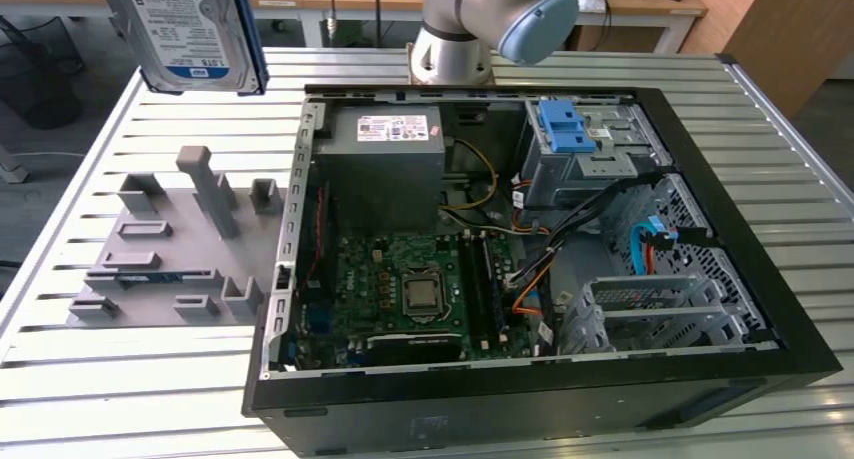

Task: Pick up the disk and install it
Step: 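Pick up the disk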

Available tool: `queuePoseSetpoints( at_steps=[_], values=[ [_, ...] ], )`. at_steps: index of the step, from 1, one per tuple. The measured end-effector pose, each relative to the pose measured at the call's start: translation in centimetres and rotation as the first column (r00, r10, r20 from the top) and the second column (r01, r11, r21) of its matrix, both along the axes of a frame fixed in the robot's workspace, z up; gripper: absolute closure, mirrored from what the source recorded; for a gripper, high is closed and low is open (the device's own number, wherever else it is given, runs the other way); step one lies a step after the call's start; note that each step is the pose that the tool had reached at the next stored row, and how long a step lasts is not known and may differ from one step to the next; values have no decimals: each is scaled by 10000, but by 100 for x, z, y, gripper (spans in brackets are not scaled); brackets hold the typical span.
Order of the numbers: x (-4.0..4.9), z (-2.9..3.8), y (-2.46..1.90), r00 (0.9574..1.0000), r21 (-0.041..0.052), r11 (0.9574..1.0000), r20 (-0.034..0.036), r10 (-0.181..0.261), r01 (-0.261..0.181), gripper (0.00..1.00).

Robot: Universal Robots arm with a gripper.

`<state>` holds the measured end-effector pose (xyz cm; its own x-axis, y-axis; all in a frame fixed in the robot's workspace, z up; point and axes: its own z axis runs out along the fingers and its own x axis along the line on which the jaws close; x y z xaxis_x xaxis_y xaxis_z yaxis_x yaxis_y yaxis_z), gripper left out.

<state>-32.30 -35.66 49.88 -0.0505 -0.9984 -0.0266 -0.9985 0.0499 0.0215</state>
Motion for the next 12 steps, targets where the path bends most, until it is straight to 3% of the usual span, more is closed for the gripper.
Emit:
queuePoseSetpoints(
  at_steps=[12],
  values=[
    [15, -3, -93, 10000, -1, 10000, -1, 1, -1, 63]
  ],
)
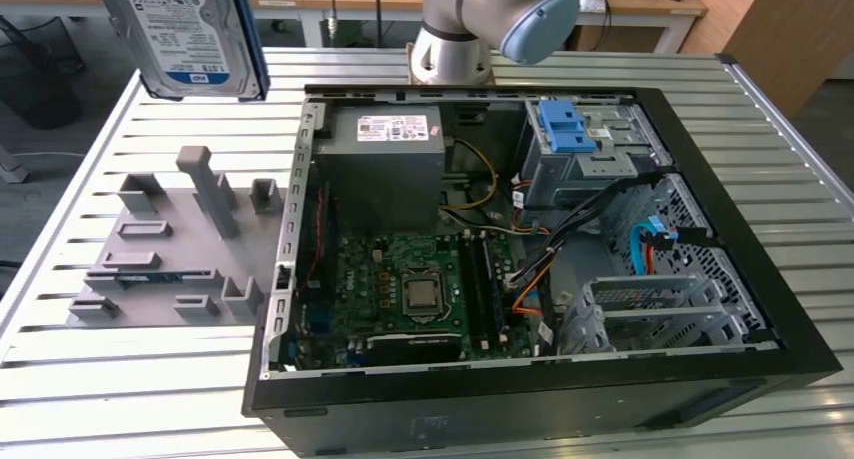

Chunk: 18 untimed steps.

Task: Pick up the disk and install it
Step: 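Pick up the disk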

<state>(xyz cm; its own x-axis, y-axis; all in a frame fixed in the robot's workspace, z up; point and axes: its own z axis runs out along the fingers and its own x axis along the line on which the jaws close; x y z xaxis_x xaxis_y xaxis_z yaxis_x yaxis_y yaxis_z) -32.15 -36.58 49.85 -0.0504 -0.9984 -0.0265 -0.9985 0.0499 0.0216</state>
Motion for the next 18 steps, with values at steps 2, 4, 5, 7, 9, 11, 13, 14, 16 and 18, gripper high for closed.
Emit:
queuePoseSetpoints(
  at_steps=[2, 4, 5, 7, 9, 11, 13, 14, 16, 18],
  values=[
    [2, -1, -10, 10000, -6, 10000, 2, 0, 0, 63],
    [4, 0, -20, 10000, -20, 10000, 1, 0, 0, 63],
    [5, 0, -26, 10000, -26, 10000, 0, 0, 0, 63],
    [10, -1, -36, 10000, -34, 10000, 2, -1, 1, 63],
    [24, -1, -43, 10000, -39, 10000, 1, 0, 0, 63],
    [49, -1, -46, 10000, -40, 10000, 0, 0, 0, 63],
    [73, -1, -48, 10000, -40, 10000, 1, 0, 0, 63],
    [88, -2, -49, 10000, -40, 10000, 2, 0, 0, 63],
    [118, -1, -50, 10000, -40, 10000, 0, 0, 0, 63],
    [145, -2, -52, 10000, -40, 10000, 1, 0, 0, 63]
  ],
)
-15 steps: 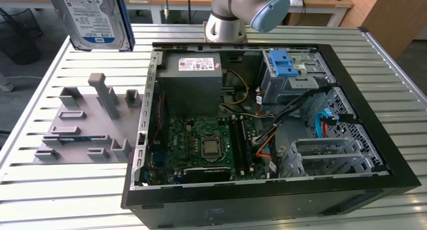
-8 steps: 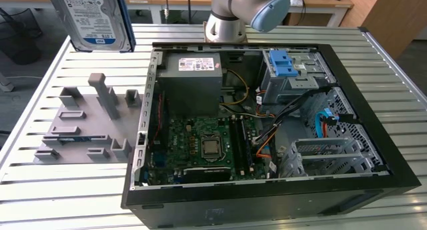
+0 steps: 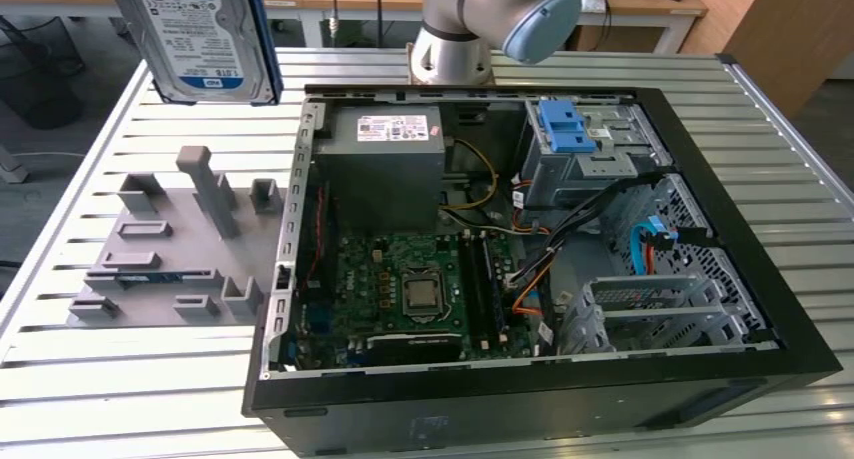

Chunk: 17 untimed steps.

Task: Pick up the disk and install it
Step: 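Pick up the disk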

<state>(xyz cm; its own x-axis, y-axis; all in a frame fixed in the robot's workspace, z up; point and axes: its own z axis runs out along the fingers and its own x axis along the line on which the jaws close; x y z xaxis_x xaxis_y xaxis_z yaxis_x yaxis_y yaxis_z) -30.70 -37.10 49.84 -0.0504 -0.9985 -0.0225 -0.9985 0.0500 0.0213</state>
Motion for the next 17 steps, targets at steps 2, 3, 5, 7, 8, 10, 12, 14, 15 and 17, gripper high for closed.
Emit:
queuePoseSetpoints(
  at_steps=[2, 3, 5, 7, 8, 10, 12, 14, 15, 17],
  values=[
    [23, 0, -2, 10000, 0, 10000, 0, 0, 0, 63],
    [34, 0, -2, 10000, 0, 10000, 0, 0, 0, 63],
    [57, -1, -3, 10000, 1, 10000, 0, 0, 0, 63],
    [78, -1, -4, 10000, 0, 10000, 0, 0, 0, 63],
    [89, -1, -5, 10000, 0, 10000, 0, 0, 0, 63],
    [109, -2, -7, 10000, 0, 10000, 0, 0, 0, 63],
    [121, -2, -13, 10000, 1, 10000, 1, 0, 0, 63],
    [124, -4, -28, 10000, -2, 10000, 0, 0, 0, 63],
    [125, -4, -35, 10000, -4, 10000, 0, 0, 0, 63],
    [128, -5, -48, 10000, -8, 10000, 1, 0, 0, 63]
  ],
)
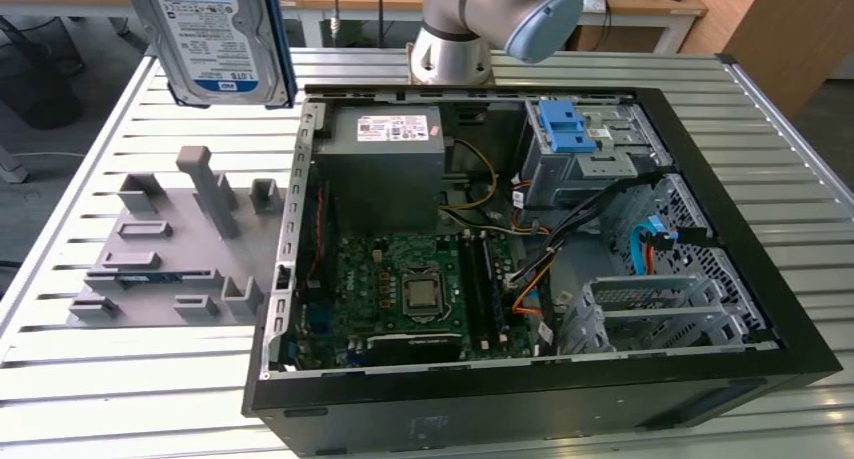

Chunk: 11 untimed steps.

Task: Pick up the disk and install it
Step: 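Pick up the disk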

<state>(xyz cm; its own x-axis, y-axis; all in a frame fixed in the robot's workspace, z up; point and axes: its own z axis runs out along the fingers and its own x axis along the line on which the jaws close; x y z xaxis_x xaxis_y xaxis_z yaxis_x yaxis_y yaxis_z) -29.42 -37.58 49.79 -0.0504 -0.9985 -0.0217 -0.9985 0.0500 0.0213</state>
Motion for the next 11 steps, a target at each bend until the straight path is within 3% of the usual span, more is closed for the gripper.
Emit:
queuePoseSetpoints(
  at_steps=[11],
  values=[
    [87, -2, -50, 10000, -10, 10000, 0, -1, 1, 63]
  ],
)
